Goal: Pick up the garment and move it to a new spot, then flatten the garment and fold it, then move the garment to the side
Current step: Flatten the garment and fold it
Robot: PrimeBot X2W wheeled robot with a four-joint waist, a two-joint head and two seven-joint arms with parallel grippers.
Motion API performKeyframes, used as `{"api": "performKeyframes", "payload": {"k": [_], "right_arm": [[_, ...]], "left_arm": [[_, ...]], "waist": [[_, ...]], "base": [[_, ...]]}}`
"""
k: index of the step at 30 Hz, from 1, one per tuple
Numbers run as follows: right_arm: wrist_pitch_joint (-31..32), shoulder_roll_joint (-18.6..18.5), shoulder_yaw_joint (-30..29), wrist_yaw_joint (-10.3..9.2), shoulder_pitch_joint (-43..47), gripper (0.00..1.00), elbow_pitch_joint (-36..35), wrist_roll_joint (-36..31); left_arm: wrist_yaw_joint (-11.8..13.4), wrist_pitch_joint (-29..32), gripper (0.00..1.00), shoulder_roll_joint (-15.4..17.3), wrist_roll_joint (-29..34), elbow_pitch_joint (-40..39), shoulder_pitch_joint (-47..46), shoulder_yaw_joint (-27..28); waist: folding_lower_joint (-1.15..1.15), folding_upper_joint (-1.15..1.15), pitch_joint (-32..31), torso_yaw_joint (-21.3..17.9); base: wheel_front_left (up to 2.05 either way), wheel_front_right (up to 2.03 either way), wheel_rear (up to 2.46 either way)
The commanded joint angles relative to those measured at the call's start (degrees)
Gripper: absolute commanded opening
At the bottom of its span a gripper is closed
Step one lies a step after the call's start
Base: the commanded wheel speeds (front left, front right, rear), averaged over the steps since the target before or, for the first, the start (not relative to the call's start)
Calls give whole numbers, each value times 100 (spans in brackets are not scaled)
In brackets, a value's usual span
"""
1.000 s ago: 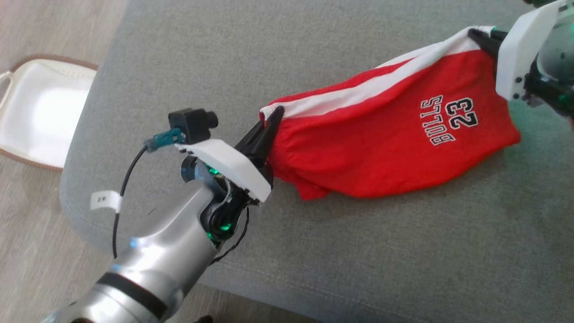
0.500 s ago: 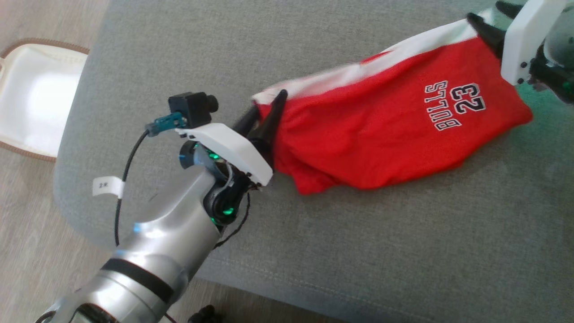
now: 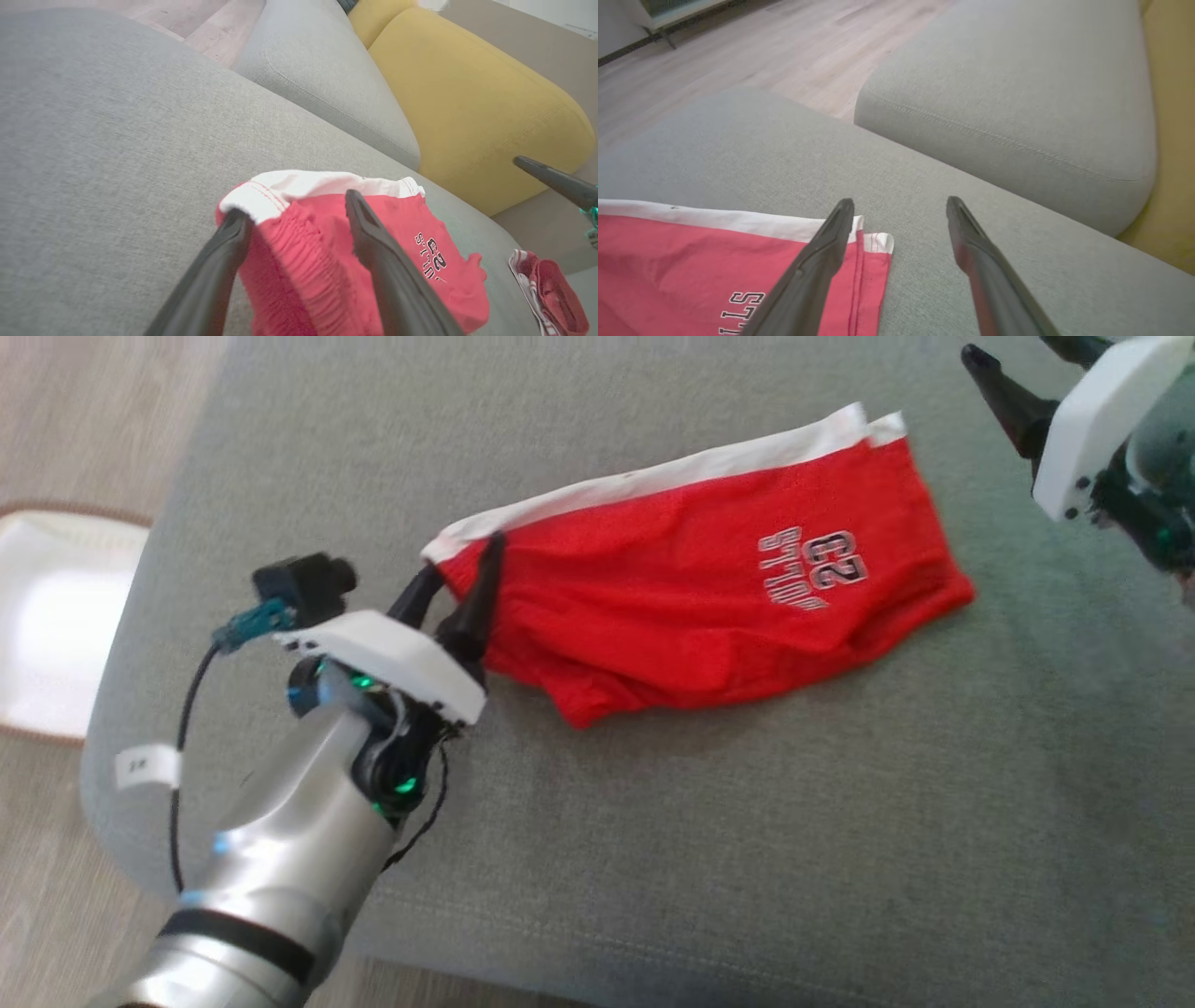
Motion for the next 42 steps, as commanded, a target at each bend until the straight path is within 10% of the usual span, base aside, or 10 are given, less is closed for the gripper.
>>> {"api": "performKeyframes", "payload": {"k": [1, 12, 22, 30, 42], "right_arm": [[-312, 2, -22, -4, 199, 100, -26, 26], [-1794, 363, -107, -4, 841, 100, -129, -42], [-1931, 543, -108, -4, 1145, 100, -179, -96], [-1952, 644, -144, -4, 1286, 100, -157, -45], [-2062, 760, -260, -4, 1809, 100, -108, 117]], "left_arm": [[-34, -71, 100, 261, 71, -118, -60, 357], [21, -71, 100, 327, 499, -543, 515, 1292], [17, 298, 100, 329, 809, -462, 701, 778], [590, 893, 100, 705, 1249, 217, 701, 418], [120, 2338, 100, 1339, 770, -458, 1218, 193]], "waist": [[0, 0, -305, -189], [0, 0, -1088, -498], [0, 0, -1174, -784], [0, 0, -1417, -844], [0, 0, -1888, -578]], "base": [[0, 0, 0], [0, 0, 0], [0, 0, 0], [0, 0, 0], [0, 0, 0]]}}
